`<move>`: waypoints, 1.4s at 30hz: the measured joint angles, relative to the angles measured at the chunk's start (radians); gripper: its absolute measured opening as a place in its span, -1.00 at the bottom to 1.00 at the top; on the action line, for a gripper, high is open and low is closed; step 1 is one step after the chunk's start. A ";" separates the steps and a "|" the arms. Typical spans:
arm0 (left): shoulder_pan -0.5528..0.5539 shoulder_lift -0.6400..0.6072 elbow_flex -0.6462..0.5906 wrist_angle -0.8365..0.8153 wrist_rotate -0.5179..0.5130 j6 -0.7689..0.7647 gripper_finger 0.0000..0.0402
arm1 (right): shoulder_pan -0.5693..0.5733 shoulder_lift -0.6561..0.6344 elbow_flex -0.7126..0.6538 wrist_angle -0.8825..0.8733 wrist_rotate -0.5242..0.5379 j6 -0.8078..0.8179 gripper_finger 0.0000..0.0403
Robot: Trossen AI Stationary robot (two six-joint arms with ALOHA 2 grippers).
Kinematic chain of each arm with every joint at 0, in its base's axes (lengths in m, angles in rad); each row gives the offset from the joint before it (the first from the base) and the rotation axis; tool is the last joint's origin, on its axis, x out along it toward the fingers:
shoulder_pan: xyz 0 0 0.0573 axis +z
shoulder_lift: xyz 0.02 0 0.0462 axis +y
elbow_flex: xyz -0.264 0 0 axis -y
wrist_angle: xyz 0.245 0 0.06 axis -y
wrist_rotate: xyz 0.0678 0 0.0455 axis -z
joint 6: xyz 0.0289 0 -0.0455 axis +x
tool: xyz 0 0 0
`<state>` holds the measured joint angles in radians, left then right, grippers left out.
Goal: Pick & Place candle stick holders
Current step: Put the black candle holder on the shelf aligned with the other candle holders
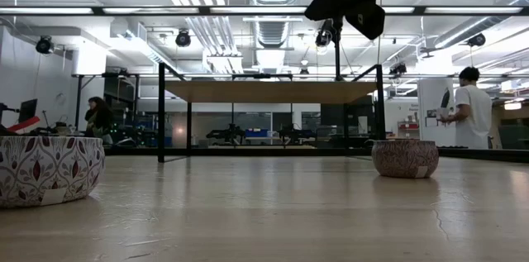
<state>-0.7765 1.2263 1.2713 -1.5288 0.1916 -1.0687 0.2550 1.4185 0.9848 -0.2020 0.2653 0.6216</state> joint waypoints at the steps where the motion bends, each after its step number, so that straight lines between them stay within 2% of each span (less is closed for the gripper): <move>1: 0.000 0.000 0.000 0.000 -0.001 0.000 -0.01 | 0.000 0.000 0.000 0.000 0.000 0.000 -0.96; 6: 0.000 0.000 0.000 0.002 -0.013 -0.001 -0.28 | 0.000 0.000 0.000 0.001 0.000 0.000 -0.96; 9: 0.000 -0.002 0.001 0.006 -0.022 -0.003 -0.38 | 0.000 0.000 0.000 0.007 0.000 0.000 -0.96; 18: 0.023 0.000 0.023 0.062 -0.048 -0.007 -0.34 | 0.000 0.001 0.000 0.128 -0.010 -0.044 -0.96; 27: 0.172 0.000 0.070 0.132 -0.098 0.074 -0.35 | -0.025 0.001 0.000 0.256 -0.083 -0.048 -0.94; 31: 0.250 0.004 0.096 0.133 -0.097 0.145 -0.35 | -0.038 0.001 0.015 0.269 -0.109 -0.050 -0.77; 36: 0.357 0.004 0.152 0.134 -0.097 0.221 -0.35 | -0.045 0.006 0.044 0.270 -0.109 -0.066 -0.40; 42: 0.494 0.044 0.250 0.145 -0.098 0.316 -0.35 | -0.056 0.087 0.143 0.264 -0.116 -0.100 -0.05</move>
<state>-0.2823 1.2701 1.5217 -1.3839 0.0941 -0.7523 0.1989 1.5058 1.1273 0.0619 0.1490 0.5212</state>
